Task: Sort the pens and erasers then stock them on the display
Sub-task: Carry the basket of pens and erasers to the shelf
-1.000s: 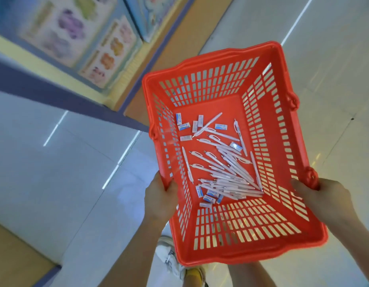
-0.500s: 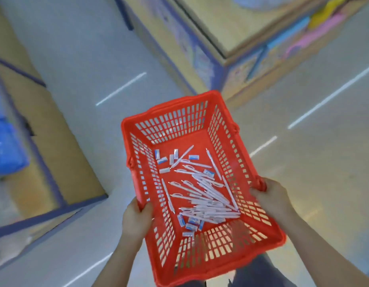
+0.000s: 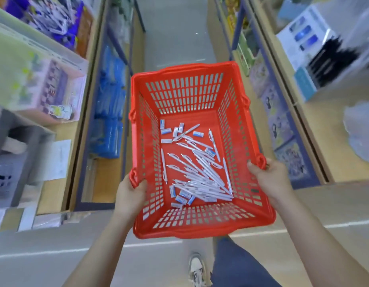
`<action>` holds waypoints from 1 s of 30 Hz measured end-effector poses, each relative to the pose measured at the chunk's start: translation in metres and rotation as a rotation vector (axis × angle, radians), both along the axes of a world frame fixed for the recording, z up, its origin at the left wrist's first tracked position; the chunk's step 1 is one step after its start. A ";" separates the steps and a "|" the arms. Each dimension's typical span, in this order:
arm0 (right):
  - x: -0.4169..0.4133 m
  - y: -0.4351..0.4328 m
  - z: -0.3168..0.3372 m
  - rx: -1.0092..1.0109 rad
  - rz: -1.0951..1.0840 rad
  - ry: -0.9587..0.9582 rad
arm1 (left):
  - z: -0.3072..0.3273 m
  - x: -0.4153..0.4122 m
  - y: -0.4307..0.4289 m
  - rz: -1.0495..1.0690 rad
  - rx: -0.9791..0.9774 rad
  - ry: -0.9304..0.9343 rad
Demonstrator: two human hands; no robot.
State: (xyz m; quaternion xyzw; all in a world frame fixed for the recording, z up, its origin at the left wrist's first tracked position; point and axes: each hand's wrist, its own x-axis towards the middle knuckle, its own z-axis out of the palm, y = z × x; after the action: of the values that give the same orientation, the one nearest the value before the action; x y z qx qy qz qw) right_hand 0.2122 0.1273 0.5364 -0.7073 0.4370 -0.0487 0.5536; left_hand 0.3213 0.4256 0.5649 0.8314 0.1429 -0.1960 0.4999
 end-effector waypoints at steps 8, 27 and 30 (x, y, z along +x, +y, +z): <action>0.160 -0.089 0.021 0.221 0.147 -0.026 | 0.016 0.165 -0.092 0.086 0.028 -0.054; 0.673 -0.266 0.057 0.012 0.091 -0.086 | 0.030 0.691 -0.256 -0.193 0.097 -0.039; 0.755 -0.307 0.061 -0.039 0.088 -0.070 | 0.029 0.777 -0.292 -0.196 0.137 -0.079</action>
State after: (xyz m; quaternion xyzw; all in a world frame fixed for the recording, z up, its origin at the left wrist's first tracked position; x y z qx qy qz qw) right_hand 0.9670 -0.1795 0.5976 -0.7344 0.3848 -0.0572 0.5562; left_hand 1.0987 0.1335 0.5943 0.8807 0.0539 -0.2008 0.4256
